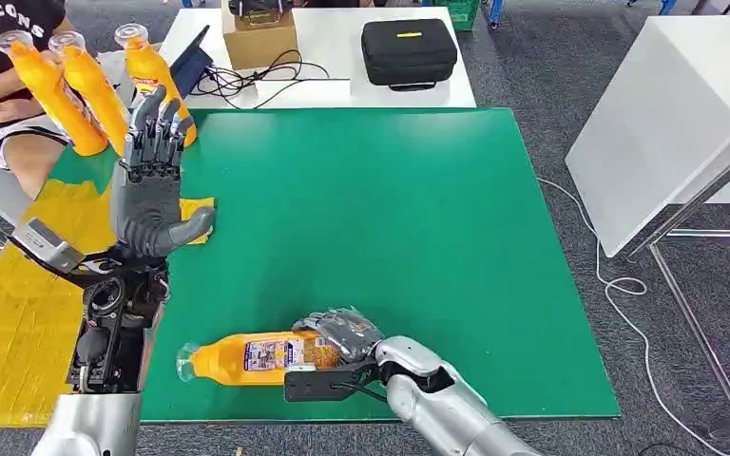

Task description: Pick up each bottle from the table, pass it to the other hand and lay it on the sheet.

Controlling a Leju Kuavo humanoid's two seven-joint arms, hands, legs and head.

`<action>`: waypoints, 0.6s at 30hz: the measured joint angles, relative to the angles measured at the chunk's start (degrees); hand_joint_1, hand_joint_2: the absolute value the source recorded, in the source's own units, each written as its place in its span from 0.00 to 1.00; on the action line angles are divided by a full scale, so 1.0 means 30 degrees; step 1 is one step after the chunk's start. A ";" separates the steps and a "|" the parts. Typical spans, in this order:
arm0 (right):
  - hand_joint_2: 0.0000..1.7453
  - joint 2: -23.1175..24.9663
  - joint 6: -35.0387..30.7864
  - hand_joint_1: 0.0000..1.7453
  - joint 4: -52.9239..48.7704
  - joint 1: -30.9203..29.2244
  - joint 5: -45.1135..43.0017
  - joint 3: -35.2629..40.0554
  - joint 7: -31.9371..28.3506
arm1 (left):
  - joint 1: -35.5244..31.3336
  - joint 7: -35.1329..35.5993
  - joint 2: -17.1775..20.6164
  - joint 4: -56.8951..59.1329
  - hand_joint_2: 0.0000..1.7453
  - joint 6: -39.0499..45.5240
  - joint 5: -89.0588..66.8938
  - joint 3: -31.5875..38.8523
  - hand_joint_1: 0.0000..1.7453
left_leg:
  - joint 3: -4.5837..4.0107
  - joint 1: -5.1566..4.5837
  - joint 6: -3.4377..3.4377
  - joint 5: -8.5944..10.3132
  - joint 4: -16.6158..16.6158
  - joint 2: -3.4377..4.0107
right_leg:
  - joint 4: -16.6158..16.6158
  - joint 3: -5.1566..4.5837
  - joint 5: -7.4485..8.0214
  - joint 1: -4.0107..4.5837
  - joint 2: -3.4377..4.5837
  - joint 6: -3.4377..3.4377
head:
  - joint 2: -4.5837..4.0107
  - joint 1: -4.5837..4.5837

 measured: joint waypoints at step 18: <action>1.00 0.0765 -0.1641 1.00 0.1260 -0.0881 0.0612 -0.0029 0.0722 | -0.0150 0.0292 -0.0007 -0.0153 1.00 0.0087 0.0313 0.0000 0.00 | 0.0031 -0.0003 0.0000 0.0001 0.0000 -0.0009 | 0.0002 0.0035 0.0000 -0.0005 0.0000 0.0001 | 0.0000 0.0000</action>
